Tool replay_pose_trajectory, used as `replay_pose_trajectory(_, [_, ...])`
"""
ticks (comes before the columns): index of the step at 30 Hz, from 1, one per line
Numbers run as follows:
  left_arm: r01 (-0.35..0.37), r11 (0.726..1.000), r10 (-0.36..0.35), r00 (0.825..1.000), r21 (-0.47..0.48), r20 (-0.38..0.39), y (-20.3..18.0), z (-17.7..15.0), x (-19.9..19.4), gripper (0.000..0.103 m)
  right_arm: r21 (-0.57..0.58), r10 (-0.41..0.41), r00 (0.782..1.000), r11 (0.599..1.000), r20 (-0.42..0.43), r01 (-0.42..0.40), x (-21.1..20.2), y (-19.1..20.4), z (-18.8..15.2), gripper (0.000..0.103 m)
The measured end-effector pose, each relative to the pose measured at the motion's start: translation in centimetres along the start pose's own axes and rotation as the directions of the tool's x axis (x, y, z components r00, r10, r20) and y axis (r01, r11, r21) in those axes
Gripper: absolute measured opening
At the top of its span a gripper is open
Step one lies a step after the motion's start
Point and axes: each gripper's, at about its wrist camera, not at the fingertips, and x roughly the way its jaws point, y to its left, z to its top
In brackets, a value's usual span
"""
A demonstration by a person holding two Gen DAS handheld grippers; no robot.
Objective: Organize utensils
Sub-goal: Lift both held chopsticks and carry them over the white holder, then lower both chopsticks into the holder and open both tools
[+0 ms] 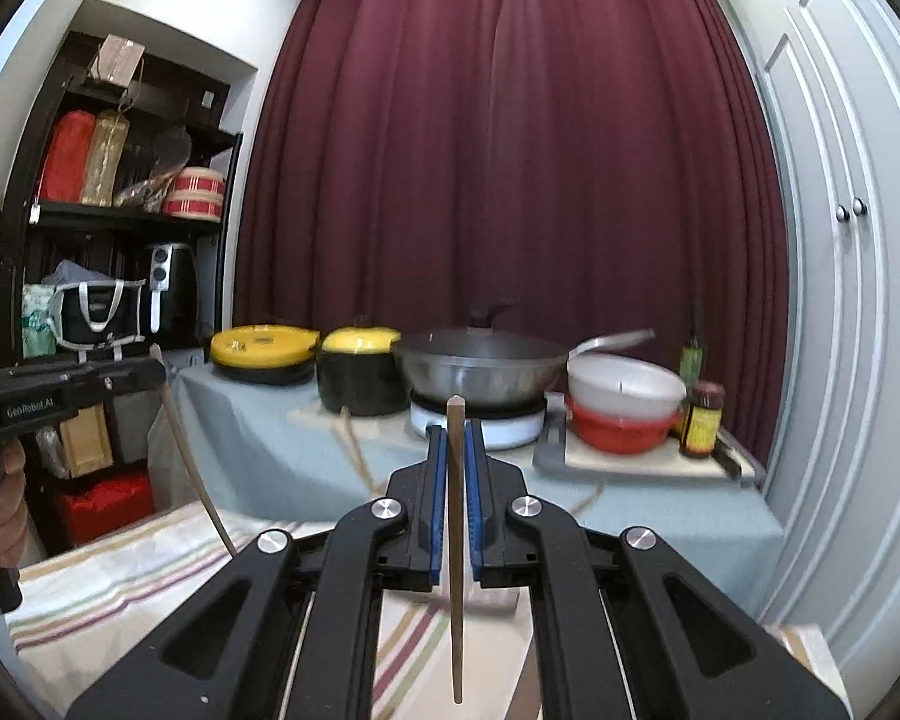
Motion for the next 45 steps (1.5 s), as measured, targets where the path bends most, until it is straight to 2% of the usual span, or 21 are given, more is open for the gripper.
replay_pose_trajectory(10, [0.002, 0.999, -0.006, 0.996, 0.043, 0.093, -1.1, 7.5, 7.3, 0.006, -0.003, -0.008, 0.997, 1.000, 0.074, 0.008, 6.8, -2.4, 5.0, 0.007])
replay_pose_trajectory(17, [-0.025, 0.999, 0.021, 0.994, 0.040, 0.103, -1.1, 10.1, 13.2, 0.006, -0.002, -0.007, 0.996, 1.000, 0.086, 0.007, 11.5, -3.3, 6.1, 0.007])
replay_pose_trajectory(24, [-0.047, 0.999, 0.045, 0.995, 0.024, 0.085, -0.4, 9.5, 17.8, 0.006, 0.005, -0.004, 0.998, 1.000, 0.060, 0.004, 15.1, -3.6, 4.5, 0.007])
replay_pose_trajectory(35, [-0.042, 0.997, 0.043, 0.999, 0.062, -0.012, -1.2, 4.0, 22.2, 0.008, 0.041, -0.007, 0.999, 0.999, -0.044, 0.008, 18.6, -4.1, -0.6, 0.007])
replay_pose_trajectory(39, [-0.036, 0.997, 0.039, 0.998, 0.068, -0.048, -1.5, 2.2, 22.4, 0.019, 0.049, -0.021, 0.997, 0.998, -0.070, 0.025, 18.3, -4.3, -1.6, 0.033])
replay_pose_trajectory(43, [-0.027, 0.997, 0.031, 0.998, 0.066, -0.059, -1.7, 1.1, 21.2, 0.037, 0.041, -0.043, 0.997, 0.998, -0.063, 0.046, 16.3, -4.1, -1.6, 0.046])
replay_pose_trajectory(45, [-0.018, 0.998, 0.022, 0.998, 0.064, -0.062, -1.8, 0.9, 20.3, 0.041, 0.044, -0.045, 0.997, 0.998, -0.058, 0.048, 15.1, -4.0, -1.6, 0.051])
